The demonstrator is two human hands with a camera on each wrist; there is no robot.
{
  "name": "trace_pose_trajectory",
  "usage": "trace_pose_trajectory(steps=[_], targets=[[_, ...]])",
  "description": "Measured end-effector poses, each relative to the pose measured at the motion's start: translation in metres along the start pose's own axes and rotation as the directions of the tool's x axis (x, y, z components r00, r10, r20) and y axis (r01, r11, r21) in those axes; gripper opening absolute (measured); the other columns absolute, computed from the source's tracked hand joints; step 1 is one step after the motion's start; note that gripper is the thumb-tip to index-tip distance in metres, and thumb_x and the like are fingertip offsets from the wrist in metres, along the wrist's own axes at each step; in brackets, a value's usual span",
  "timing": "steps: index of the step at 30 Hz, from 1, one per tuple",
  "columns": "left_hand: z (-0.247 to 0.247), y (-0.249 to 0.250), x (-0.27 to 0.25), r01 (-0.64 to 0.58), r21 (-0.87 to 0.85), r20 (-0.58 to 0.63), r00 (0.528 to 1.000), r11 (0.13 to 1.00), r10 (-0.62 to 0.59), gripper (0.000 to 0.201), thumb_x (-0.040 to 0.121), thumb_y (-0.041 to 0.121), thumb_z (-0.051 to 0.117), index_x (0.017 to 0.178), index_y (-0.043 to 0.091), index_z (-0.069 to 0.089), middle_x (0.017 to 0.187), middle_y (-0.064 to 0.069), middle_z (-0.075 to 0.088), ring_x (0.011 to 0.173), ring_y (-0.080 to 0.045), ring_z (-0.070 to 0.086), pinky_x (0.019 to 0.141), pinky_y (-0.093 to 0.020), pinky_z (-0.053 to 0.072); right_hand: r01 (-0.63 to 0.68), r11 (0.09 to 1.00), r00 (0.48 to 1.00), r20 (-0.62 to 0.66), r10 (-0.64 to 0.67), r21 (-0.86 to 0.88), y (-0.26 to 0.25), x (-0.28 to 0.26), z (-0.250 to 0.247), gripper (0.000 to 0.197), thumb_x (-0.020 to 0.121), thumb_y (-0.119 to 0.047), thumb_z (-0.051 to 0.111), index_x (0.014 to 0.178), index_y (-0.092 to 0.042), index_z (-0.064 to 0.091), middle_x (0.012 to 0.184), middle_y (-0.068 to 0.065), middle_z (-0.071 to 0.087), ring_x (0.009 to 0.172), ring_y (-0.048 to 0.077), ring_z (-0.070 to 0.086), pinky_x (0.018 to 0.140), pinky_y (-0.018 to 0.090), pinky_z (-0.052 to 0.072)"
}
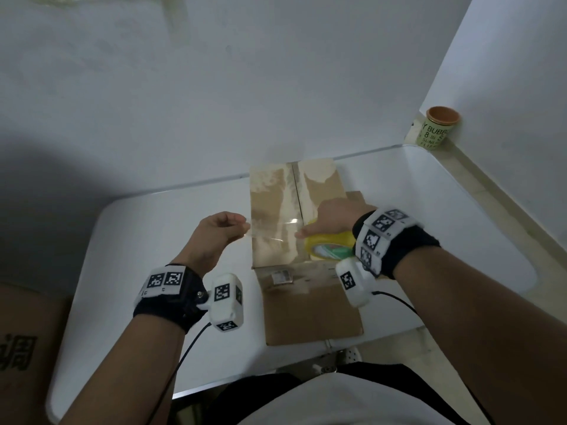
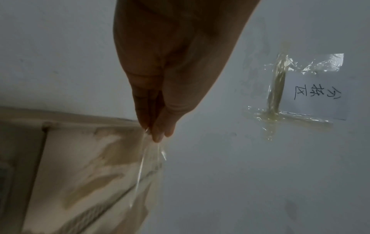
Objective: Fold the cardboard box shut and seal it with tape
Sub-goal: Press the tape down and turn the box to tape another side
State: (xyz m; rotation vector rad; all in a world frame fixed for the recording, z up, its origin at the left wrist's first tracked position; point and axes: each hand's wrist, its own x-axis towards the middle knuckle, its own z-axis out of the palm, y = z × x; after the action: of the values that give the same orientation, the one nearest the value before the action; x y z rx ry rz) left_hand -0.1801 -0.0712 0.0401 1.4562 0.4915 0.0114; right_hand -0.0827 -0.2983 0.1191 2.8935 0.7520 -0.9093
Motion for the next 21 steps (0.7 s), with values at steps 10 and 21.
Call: trace_pose_trajectory(steps=[10,21], targets=[[-0.025,-0.035,-0.009,0.125,-0.118,-0.062,0.989,0.985,-0.133,0.019,0.084,-0.008,0.064,0.08,0.01,0.062,0.077,-0.001,0.063,0.076,-0.015,0.06,0.081,-0.023,0.049,0.146,0.974,0.958,0.22,-0.182,0.172,-0.001,-0.017,-0.002,0.051,0.085,-0.054,0.06,0.095,-0.005,0.065,0.084,0.002,0.061,0.077,0.017,0.055,0.072,0.029,0.041],[-0.015,-0.052,-0.031,0.165,-0.201,0.07,0.986,0.966,-0.153,0.019,0.085,-0.009,0.062,0.08,0.008,0.06,0.077,-0.003,0.061,0.072,-0.014,0.06,0.07,-0.018,0.054,0.016,0.965,0.992,0.121,0.017,-0.262,-0.018,-0.033,0.009,0.055,0.087,-0.053,0.058,0.116,-0.006,0.061,0.112,0.006,0.066,0.102,0.026,0.061,0.089,0.036,0.05]])
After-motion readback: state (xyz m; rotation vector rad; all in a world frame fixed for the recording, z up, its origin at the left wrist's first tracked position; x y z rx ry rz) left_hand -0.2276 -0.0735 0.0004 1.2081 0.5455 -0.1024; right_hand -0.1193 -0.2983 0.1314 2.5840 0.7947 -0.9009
